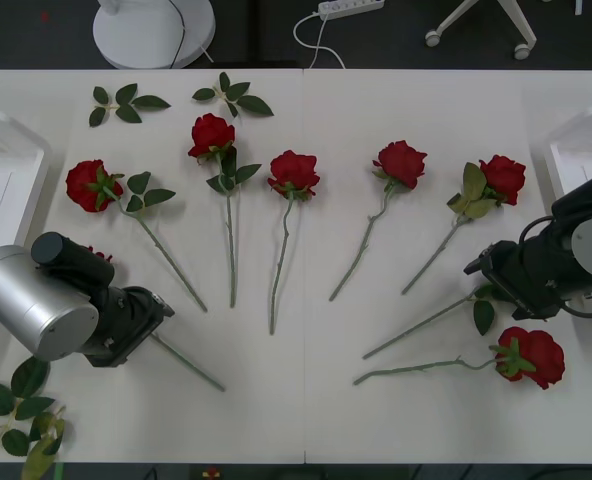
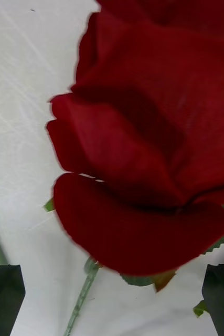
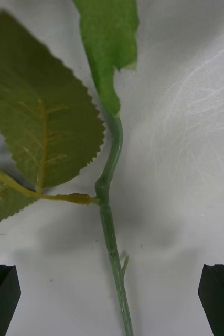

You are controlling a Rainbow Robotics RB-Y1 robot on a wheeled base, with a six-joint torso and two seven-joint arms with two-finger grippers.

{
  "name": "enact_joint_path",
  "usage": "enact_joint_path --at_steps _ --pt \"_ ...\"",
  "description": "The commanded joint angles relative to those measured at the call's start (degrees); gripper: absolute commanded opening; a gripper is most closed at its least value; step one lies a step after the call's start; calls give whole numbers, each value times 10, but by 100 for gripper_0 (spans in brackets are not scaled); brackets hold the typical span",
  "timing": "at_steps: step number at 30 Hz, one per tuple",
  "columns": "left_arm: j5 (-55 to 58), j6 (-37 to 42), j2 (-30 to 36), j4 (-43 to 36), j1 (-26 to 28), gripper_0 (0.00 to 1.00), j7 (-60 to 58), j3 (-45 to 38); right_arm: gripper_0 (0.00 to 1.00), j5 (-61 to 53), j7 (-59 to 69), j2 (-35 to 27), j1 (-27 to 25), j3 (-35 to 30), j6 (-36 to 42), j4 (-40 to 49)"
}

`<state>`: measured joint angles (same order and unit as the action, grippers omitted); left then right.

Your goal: Place the red flowers into the right box and the blue flowers into the left box. If a person shows an open palm, hand one flower to the person first, then continue sorting.

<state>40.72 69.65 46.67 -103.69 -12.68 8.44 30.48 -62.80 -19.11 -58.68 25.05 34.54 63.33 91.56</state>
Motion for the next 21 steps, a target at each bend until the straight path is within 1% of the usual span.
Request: enact_joint_path --at_steps 1,7,21 --pt "0 -7 -19 29 -28 100 50 10 100 10 -43 15 -22 15 -32 -4" --pt "-6 -20 -31 56 -34 100 60 23 100 18 -51 32 -27 15 -34 -21" --pt "-5 -23 -32 70 -33 100 79 33 100 29 -60 59 -29 23 -44 -38"
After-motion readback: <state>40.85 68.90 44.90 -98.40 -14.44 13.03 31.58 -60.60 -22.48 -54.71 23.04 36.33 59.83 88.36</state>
